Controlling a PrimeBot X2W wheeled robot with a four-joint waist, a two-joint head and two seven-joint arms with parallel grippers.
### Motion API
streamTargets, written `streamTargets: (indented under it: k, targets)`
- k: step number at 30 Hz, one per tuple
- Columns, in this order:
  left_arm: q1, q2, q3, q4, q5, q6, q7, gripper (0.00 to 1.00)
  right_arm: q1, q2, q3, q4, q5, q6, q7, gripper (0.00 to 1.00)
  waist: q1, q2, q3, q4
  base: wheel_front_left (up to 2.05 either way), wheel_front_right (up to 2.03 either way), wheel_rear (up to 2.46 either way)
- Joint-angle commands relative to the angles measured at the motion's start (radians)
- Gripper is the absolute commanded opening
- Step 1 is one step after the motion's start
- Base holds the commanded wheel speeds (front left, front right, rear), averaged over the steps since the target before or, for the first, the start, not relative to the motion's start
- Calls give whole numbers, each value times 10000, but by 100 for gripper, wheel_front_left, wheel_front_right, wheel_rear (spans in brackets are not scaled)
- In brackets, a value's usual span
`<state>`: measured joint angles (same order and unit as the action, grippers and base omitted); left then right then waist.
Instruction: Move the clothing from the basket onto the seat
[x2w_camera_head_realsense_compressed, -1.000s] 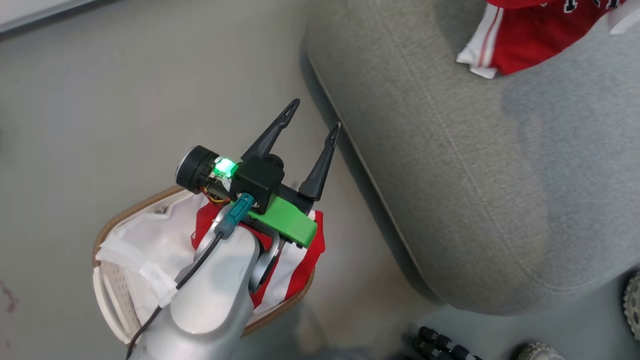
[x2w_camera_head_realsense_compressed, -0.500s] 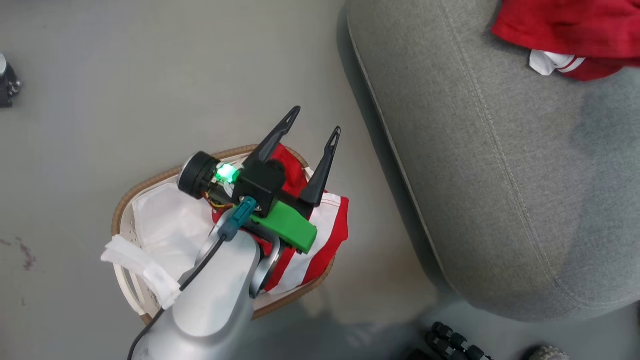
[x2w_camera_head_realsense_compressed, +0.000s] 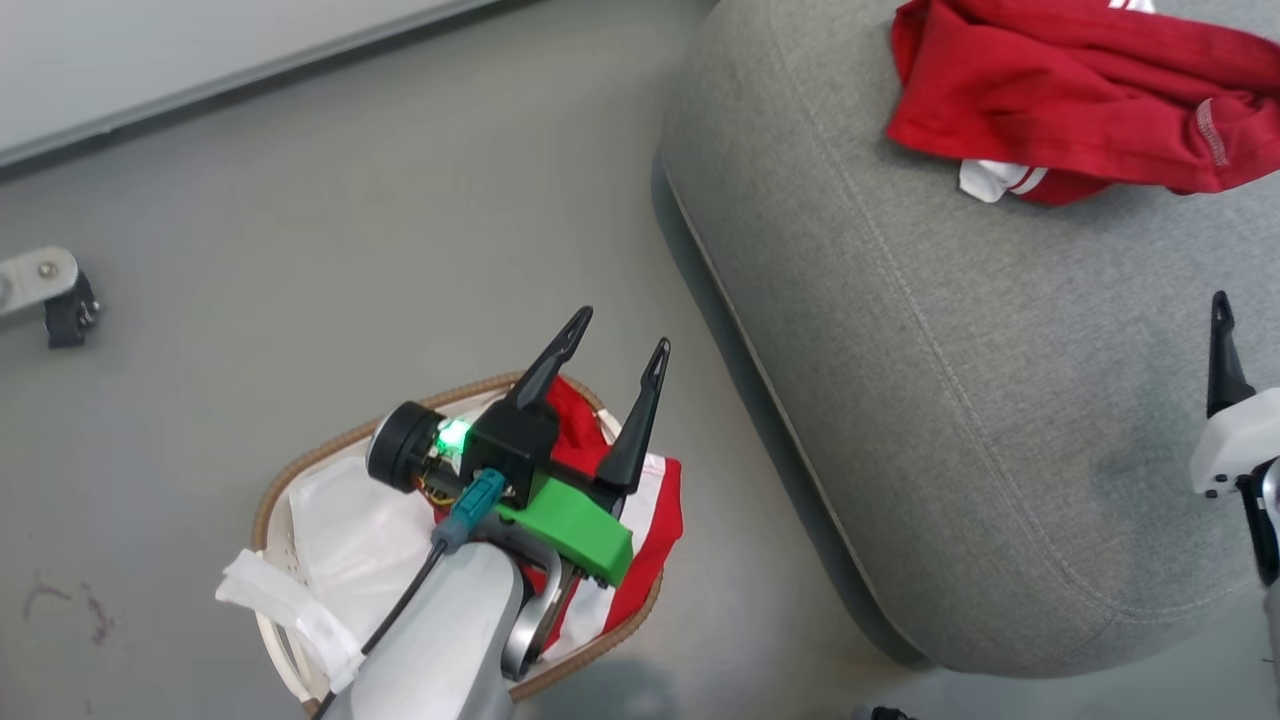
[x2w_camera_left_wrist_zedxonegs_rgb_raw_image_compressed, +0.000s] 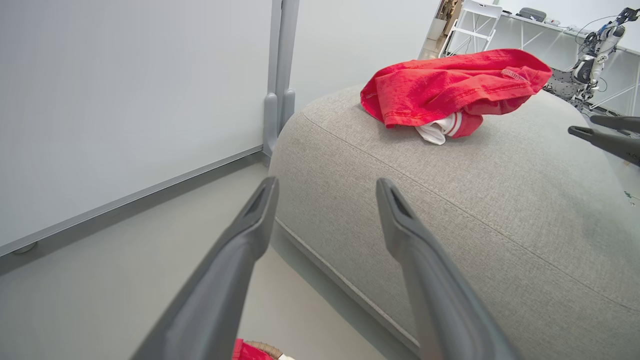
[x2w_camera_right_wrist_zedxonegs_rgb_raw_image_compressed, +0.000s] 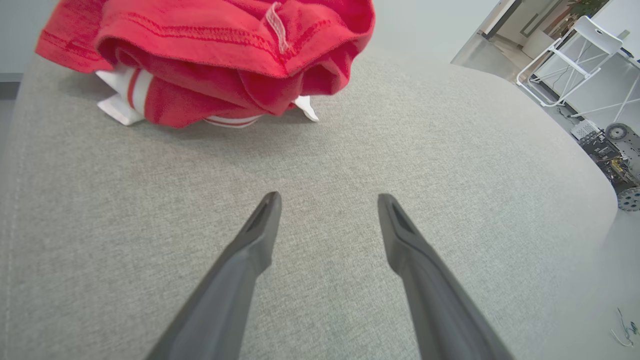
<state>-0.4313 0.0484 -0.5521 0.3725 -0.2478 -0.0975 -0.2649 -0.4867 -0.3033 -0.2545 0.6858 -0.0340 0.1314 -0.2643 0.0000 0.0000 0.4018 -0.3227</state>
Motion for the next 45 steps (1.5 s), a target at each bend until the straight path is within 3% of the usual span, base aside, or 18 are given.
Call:
streamTargets:
  k: [1, 10, 18, 33, 45]
  targets:
    - [245, 42, 50, -42, -87, 26, 7, 100, 228, 150, -72, -289, 20, -14, -5, 100, 0, 0, -702, -130, 0, 0, 0]
    - [909, 44, 302, -215, -138, 305, 9, 100, 653, 919, 555, -2246, 552, -14, -3, 100, 0, 0, -1531, 163, 0, 0, 0]
    - [1267, 44, 1137, -93, -79, 688, 9, 100, 763, 1249, 1619, -3016, 1125, -14, -3, 100, 0, 0, -1969, 757, 0, 0, 0]
    - [2491, 41, 3280, -4, 234, 1146, 9, 100, 1708, 1987, 2120, -3052, 1414, -14, -3, 100, 0, 0, -2714, 2180, 0, 0, 0]
    - [3947, 38, 4244, 119, 145, 1188, 7, 100, 2840, 2127, 2660, -2750, 1309, -14, -3, 100, 0, 0, -3653, 2602, 0, 0, 0]
